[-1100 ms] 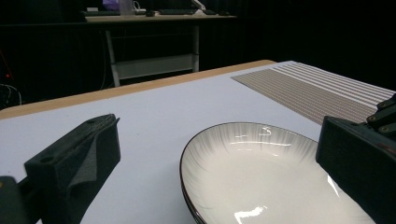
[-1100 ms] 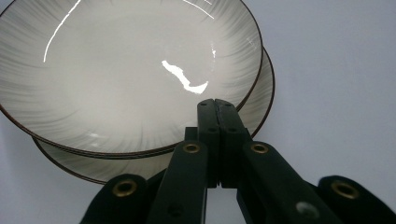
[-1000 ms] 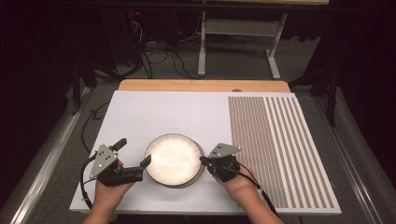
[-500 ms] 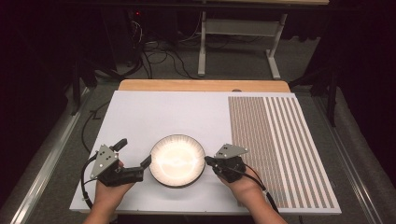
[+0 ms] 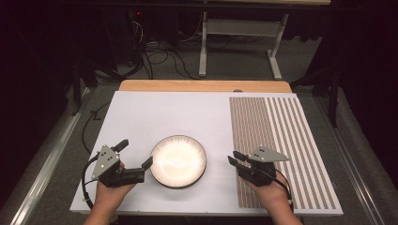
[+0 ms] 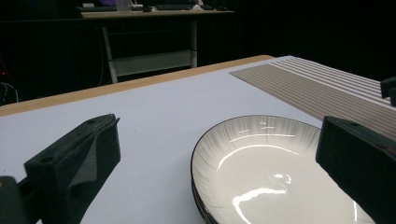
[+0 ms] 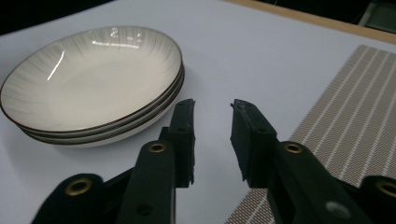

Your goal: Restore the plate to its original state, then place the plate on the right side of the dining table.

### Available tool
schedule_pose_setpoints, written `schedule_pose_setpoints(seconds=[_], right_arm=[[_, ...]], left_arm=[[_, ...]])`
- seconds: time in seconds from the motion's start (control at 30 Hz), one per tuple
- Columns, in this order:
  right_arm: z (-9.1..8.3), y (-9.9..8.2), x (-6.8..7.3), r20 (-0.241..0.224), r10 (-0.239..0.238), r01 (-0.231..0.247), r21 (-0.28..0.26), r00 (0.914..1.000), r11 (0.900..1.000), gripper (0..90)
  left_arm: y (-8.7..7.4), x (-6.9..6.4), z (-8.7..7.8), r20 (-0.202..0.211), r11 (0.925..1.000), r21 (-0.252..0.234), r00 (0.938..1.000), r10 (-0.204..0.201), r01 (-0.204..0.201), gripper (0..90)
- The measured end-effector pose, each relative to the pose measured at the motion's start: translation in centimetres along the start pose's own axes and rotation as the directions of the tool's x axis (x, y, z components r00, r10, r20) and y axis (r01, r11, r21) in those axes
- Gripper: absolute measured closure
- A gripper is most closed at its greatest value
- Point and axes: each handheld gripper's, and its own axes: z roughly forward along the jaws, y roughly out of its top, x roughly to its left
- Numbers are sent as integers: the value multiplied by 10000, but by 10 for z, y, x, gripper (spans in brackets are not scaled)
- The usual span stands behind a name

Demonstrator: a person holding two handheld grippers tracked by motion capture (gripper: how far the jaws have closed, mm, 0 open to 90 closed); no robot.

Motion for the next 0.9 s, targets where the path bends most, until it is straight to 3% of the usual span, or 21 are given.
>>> schedule_pose_setpoints(seconds=[0.03, 0.07, 0.1, 0.17, 0.37, 0.4, 0.43, 0.5, 0.63, 0.9], right_arm=[[-6, -4, -4, 258, 32, -27, -202, 9997, 9998, 583], [-6, -4, -4, 258, 32, -27, -202, 9997, 9998, 583], [-12, -5, -9, 290, 289, -273, -551, 9992, 9981, 497], [-15, -7, -11, 313, 382, -357, -767, 9988, 9964, 379], [-18, -7, -9, 75, 311, -302, -1084, 9995, 9936, 117], [-18, -7, -9, 75, 311, -302, -1084, 9995, 9936, 117], [-17, -7, -7, 324, 200, -161, -1162, 9993, 9931, 3], [-16, -8, -6, 589, 83, -12, -1181, 9982, 9930, 3], [-13, -7, -4, 626, -51, 121, -1125, 9980, 9936, 3], [-13, -5, -5, 588, -336, 413, -1340, 9977, 9901, 4]], left_arm=[[0, 0, -1, 8, 10000, 0, 10000, 41, -41, 5], [0, 0, -1, 8, 10000, 0, 10000, 41, -41, 5], [1, 0, -2, 30, 10000, -15, 10000, 57, -57, 5], [0, 0, -2, 86, 10000, -12, 10000, 31, -31, 5], [-1, 1, -1, 168, 10000, 68, 9998, -63, 62, 2], [-1, 1, -1, 168, 10000, 68, 9998, -63, 62, 1], [-3, 2, 0, 205, 9999, 81, 9997, -123, 121, 1], [-3, 2, 1, 240, 9998, 160, 9997, -86, 82, 1], [-3, 1, 1, 192, 9997, 229, 9998, 92, -96, 1], [-3, 1, 1, 124, 9996, 277, 9999, 2, -6, 1]])
